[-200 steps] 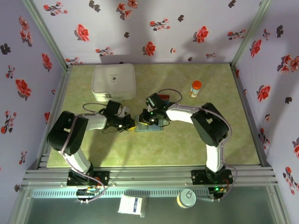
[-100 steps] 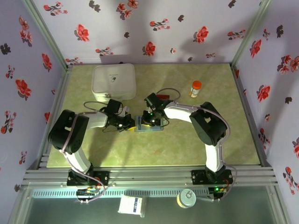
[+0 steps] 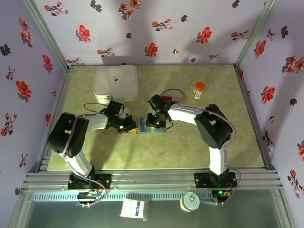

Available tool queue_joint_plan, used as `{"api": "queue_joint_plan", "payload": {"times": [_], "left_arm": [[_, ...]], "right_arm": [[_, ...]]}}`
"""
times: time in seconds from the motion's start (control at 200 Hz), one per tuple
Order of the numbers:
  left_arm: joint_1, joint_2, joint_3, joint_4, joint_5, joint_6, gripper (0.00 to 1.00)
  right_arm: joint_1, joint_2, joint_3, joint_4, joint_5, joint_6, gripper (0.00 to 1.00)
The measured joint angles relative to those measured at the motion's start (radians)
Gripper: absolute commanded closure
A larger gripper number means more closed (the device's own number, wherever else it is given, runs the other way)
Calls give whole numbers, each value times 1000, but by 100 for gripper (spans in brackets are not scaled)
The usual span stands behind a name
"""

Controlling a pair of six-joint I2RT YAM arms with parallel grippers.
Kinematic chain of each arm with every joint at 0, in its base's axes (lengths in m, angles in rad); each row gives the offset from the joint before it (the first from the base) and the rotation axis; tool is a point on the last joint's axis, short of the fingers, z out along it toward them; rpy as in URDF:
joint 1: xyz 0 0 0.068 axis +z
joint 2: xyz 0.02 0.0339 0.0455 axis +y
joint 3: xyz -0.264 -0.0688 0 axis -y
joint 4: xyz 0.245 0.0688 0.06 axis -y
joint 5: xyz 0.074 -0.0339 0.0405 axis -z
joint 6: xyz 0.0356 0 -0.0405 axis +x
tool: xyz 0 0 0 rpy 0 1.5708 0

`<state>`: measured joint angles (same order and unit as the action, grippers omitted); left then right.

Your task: Take the credit cards out of the card holder

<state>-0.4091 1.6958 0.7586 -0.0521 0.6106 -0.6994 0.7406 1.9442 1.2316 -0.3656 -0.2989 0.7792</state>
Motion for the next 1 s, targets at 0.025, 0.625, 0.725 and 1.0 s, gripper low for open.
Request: {"api": "queue_joint_plan", "payload": {"times": [0.025,0.625,0.725,1.0], "left_arm": [[0,-8,1,-2,0,-6,100],[-93,-10,72,58,4,-158,72],[-101,16,70,101,4,-193,67],[-118,39,57,182,2,-264,61]], "right_arm": [[-3,-2,-6,9,-5,2,81],[-84,-67,-200,279,-157,84,82],[-93,-69,-232,340,-187,105,82],[-126,-72,-312,498,-270,158,82]]}}
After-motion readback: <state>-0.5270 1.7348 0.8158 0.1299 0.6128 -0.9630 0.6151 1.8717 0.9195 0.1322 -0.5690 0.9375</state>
